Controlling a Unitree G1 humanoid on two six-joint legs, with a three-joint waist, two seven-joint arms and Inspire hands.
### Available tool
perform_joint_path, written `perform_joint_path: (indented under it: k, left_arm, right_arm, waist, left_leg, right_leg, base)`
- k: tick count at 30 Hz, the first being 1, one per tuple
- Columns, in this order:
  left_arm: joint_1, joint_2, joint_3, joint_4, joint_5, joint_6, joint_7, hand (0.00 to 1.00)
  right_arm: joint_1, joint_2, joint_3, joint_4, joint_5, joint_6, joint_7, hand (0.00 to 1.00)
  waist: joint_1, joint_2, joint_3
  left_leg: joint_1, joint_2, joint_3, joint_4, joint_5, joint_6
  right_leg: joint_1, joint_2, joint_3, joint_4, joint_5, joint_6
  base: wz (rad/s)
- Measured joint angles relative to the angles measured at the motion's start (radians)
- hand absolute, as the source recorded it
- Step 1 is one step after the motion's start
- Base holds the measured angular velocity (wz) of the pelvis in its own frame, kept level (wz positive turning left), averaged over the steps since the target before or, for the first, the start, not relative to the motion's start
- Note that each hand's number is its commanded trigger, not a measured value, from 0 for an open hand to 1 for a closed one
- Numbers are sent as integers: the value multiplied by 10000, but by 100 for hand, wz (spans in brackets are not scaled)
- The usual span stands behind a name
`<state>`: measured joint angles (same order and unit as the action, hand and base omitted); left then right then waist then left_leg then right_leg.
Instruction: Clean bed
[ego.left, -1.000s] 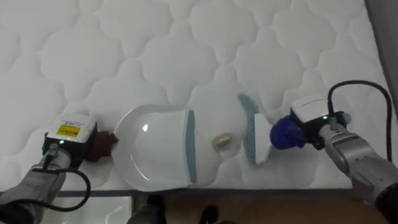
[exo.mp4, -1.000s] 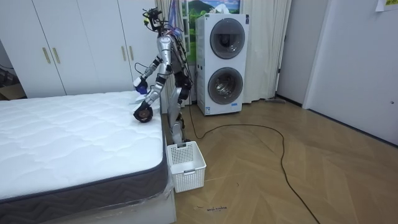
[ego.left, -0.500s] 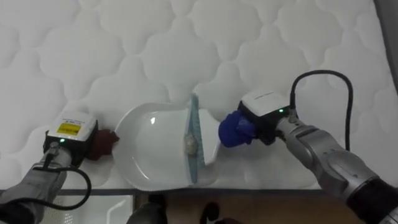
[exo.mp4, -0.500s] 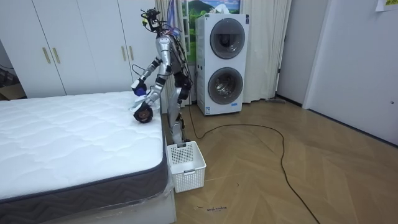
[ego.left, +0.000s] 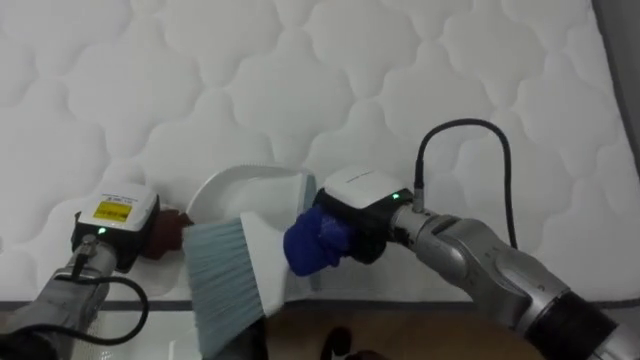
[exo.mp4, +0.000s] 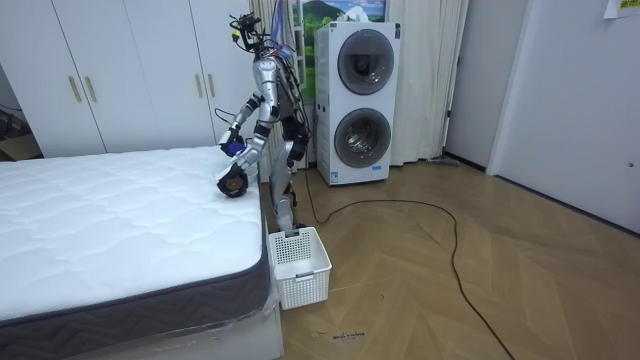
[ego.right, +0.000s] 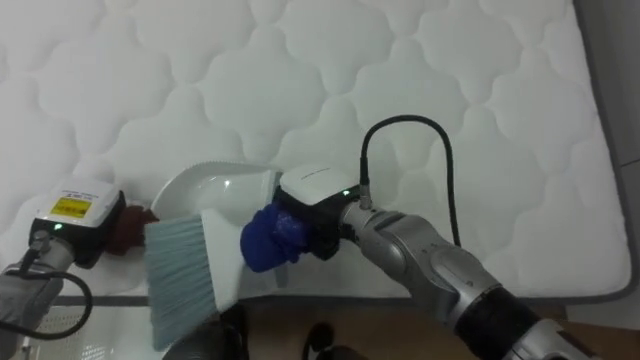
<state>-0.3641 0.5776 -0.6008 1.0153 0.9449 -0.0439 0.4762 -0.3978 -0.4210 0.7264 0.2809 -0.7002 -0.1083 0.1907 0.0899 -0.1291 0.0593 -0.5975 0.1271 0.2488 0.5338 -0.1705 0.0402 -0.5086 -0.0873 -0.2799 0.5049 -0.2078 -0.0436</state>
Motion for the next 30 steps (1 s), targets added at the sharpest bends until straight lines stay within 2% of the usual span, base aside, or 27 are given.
perform_joint_path:
  k: [15,20,23,25,27,30]
  left_arm:
    - [27,-173,118,256,23,13,238,100]
    - [65,-182,38,265,10,-8,415,100]
    - [302,-218,77,290,7,-4,560,100]
    - [554,-294,184,288,15,-4,668,100]
    - [804,-408,394,322,26,9,795,100]
    - [818,-495,519,334,92,18,810,100]
  right_arm:
    - [-225,95,-9,-23,12,-46,411,100]
    - [-234,-169,-15,139,558,-238,375,100]
    - [-205,-272,-36,335,1192,-243,354,100]
    - [-153,-381,-223,402,1746,-277,335,100]
    - [-150,-404,-858,799,2490,-450,38,100]
    - [-126,-401,-1658,1262,3256,-441,-405,100]
  waist:
    - [-45,-8,-7]
    - [-124,-9,-6]
    - [-189,-13,-5]
    - [-267,-27,-13]
    - [-411,-23,-11]
    - [-518,-25,-12]
  left_leg:
    - [19,-82,3,119,11,22]
    - [100,-162,-95,102,13,27]
    - [279,-178,-93,21,-16,65]
    - [498,-193,-86,-31,-16,67]
    - [711,-171,-97,-53,-23,77]
    - [781,-167,-175,-45,-27,82]
  right_leg:
    - [-140,-141,35,329,-115,-33]
    - [-37,-186,21,357,-153,9]
    - [177,-194,13,314,-173,42]
    - [360,-243,26,299,-209,88]
    - [643,-184,23,126,-193,121]
    - [821,-173,-72,43,-186,128]
  base:
    - [-1]
    - [5]
    - [3]
    - [6]
    - [4]
    - [11]
